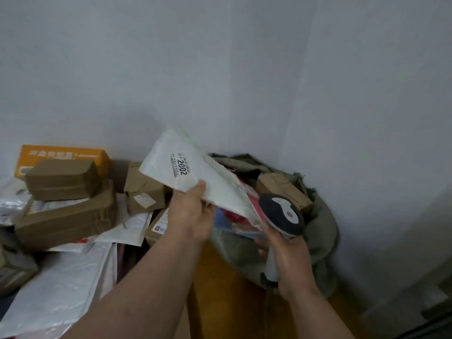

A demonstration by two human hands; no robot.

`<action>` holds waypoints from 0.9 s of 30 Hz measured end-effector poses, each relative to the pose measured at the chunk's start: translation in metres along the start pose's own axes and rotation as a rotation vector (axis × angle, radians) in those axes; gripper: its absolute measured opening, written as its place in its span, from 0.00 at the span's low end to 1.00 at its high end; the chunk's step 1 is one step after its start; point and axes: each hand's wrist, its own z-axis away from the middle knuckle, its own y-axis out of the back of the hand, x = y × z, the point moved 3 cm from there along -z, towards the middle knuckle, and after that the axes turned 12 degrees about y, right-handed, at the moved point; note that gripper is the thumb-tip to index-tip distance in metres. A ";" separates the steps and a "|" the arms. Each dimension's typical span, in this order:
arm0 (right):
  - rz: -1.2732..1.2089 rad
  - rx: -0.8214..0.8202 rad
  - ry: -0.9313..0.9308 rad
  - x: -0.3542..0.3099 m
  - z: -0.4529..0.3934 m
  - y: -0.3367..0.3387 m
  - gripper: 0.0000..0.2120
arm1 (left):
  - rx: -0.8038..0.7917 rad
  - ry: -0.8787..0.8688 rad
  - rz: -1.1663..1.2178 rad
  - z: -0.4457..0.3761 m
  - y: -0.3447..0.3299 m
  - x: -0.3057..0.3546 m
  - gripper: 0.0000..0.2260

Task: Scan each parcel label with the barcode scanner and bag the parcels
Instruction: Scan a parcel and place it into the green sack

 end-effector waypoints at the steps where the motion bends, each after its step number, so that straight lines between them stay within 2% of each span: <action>1: 0.006 0.008 0.002 0.004 -0.007 0.002 0.30 | 0.022 0.017 -0.060 -0.007 0.001 -0.013 0.21; 5: 0.037 0.019 -0.006 0.021 -0.037 0.017 0.27 | 0.121 0.028 -0.328 -0.024 0.004 -0.052 0.16; 8: 0.068 0.007 -0.029 0.029 -0.061 0.021 0.28 | 0.136 -0.062 -0.532 -0.037 -0.009 -0.068 0.12; 10: 0.079 -0.055 -0.049 0.035 -0.078 0.021 0.23 | 0.169 -0.127 -0.631 -0.049 -0.020 -0.076 0.06; 12: 0.086 -0.137 -0.082 0.043 -0.094 0.021 0.18 | 0.250 -0.145 -0.741 -0.062 -0.022 -0.086 0.07; 14: 0.094 -0.192 -0.127 0.055 -0.109 0.021 0.19 | 0.366 -0.106 -0.831 -0.074 -0.013 -0.096 0.03; 17: 0.127 -0.237 -0.187 0.077 -0.127 0.024 0.22 | 0.512 -0.032 -0.979 -0.089 0.006 -0.107 0.07; 19: 0.158 -0.245 -0.214 0.090 -0.134 0.027 0.21 | 0.545 -0.015 -1.086 -0.093 0.014 -0.113 0.08; 21: 0.200 -0.231 -0.233 0.098 -0.139 0.030 0.24 | 0.530 -0.012 -1.086 -0.092 0.019 -0.116 0.07; 23: 0.249 -0.204 -0.256 0.102 -0.145 0.034 0.25 | 0.537 -0.056 -0.951 -0.085 0.022 -0.114 0.05; 25: 0.276 -0.182 -0.252 0.103 -0.152 0.036 0.21 | 0.618 -0.163 -0.787 -0.078 0.026 -0.103 0.10; 27: 0.292 -0.166 -0.233 0.101 -0.155 0.035 0.16 | 0.718 -0.268 -0.721 -0.073 0.030 -0.088 0.15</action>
